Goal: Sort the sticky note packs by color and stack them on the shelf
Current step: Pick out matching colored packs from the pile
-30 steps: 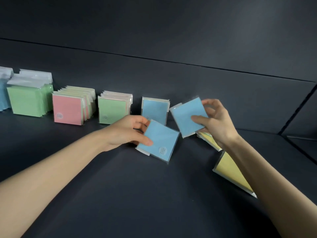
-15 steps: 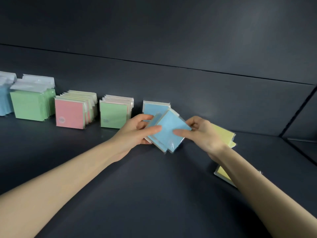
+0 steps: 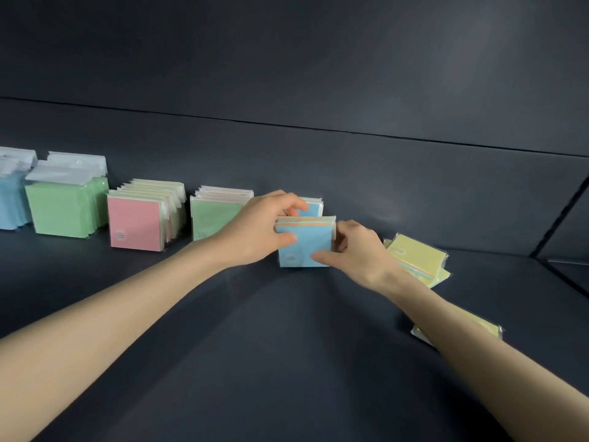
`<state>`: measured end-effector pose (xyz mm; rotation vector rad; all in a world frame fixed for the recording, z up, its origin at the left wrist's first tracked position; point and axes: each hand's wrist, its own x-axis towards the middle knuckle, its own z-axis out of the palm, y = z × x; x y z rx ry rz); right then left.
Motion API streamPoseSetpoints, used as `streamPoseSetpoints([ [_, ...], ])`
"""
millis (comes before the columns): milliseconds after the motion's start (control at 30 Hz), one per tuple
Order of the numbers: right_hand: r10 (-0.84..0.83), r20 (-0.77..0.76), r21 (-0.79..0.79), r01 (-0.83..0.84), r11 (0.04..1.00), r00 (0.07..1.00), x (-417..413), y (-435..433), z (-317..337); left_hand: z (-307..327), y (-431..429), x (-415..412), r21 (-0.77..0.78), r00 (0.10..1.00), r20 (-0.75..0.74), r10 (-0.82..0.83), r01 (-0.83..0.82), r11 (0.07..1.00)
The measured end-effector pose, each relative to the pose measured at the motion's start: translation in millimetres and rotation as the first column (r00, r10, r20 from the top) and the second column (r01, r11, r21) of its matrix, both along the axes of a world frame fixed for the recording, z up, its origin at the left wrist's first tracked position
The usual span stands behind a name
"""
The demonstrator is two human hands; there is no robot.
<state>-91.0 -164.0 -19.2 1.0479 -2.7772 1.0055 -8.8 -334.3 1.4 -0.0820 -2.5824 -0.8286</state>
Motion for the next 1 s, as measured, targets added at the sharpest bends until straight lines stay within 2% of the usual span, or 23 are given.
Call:
streamPoseSetpoints([
  [67,-0.011,-0.009,0.023,0.011,1.0,1.0,-6.4,-9.5,-5.0,2.7,-6.4,-7.3,-0.12,0.999,0.027,0.02,-0.017,0.993],
  [267,-0.097,-0.002,-0.046,0.096,0.994,0.995,-16.4,-20.0,-8.4,6.1,-16.7,-24.5,-0.339,0.995,0.042,0.092,-0.072,0.938],
  [433,-0.04,-0.023,-0.051,0.039,0.998,0.999,-19.1,-23.1,-9.5,6.4,-21.7,-31.4,-0.401,0.992,0.048,0.113,-0.085,0.912],
  [567,-0.06,-0.057,-0.051,0.057,0.997,0.997,-21.4,-29.0,-11.1,8.7,-26.8,-35.2,-0.469,0.991,0.065,0.12,-0.076,0.88],
  [733,-0.083,-0.091,-0.034,0.08,0.996,0.992,-24.4,-31.6,-16.4,1.8,-33.1,-33.8,-0.558,0.994,-0.007,0.112,-0.097,0.824],
  [1000,-0.013,-0.123,0.033,0.017,0.999,0.992,-27.1,-32.5,-12.3,6.7,-44.5,-36.8,-0.601,0.996,0.063,0.06,-0.01,0.799],
])
